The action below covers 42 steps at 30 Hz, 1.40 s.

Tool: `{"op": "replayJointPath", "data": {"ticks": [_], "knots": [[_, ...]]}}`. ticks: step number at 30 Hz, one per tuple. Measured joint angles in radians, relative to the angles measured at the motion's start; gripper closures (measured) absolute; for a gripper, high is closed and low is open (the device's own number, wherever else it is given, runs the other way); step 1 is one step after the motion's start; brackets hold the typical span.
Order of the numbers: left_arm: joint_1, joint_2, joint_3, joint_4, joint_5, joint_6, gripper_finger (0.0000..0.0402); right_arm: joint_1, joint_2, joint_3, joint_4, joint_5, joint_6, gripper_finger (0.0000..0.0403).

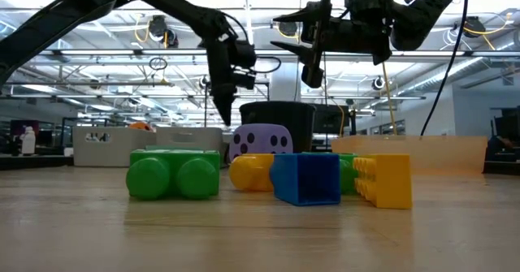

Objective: Pick & Place Toys
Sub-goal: Put the red game piece into the right gray bin

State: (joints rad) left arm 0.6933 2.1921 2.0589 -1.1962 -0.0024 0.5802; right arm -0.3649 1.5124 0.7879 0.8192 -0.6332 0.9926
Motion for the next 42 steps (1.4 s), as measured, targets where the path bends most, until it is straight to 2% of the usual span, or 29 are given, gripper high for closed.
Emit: {"op": "replayJointPath", "data": {"ticks": [4,12,16,19,24,29,36,42], "knots": [[0.000,-0.006,0.069,-0.114,0.044,-0.080,0.0144,0.000,0.000,0.000,0.000,0.000,-0.009,0.0242],[0.000,-0.128,0.081,-0.162,0.336,-0.248,0.0144,0.000,0.000,0.000,0.002,0.002,-0.006,0.0242],[-0.015,-0.230,0.073,-0.130,0.369,-0.306,0.0144,-0.002,0.000,0.000,0.015,0.003,-0.009,0.0242],[-0.035,-0.327,0.028,-0.041,0.370,-0.352,0.0144,-0.002,0.000,0.000,0.016,0.008,-0.009,0.0242],[-0.091,-0.530,-0.192,0.272,0.356,-0.469,0.0144,-0.002,0.000,0.000,0.023,0.009,-0.009,0.0242],[-0.162,-0.732,-0.503,0.533,0.211,-0.584,0.0144,-0.002,0.000,0.000,0.031,0.022,-0.009,0.0242],[-0.298,-0.976,-0.908,0.818,0.091,-0.787,0.0144,0.006,0.000,0.000,0.030,0.212,0.023,0.0242],[-0.459,-1.126,-1.144,0.992,-0.006,-0.949,0.0144,0.008,0.000,0.000,0.054,0.295,0.059,0.0242]]}}
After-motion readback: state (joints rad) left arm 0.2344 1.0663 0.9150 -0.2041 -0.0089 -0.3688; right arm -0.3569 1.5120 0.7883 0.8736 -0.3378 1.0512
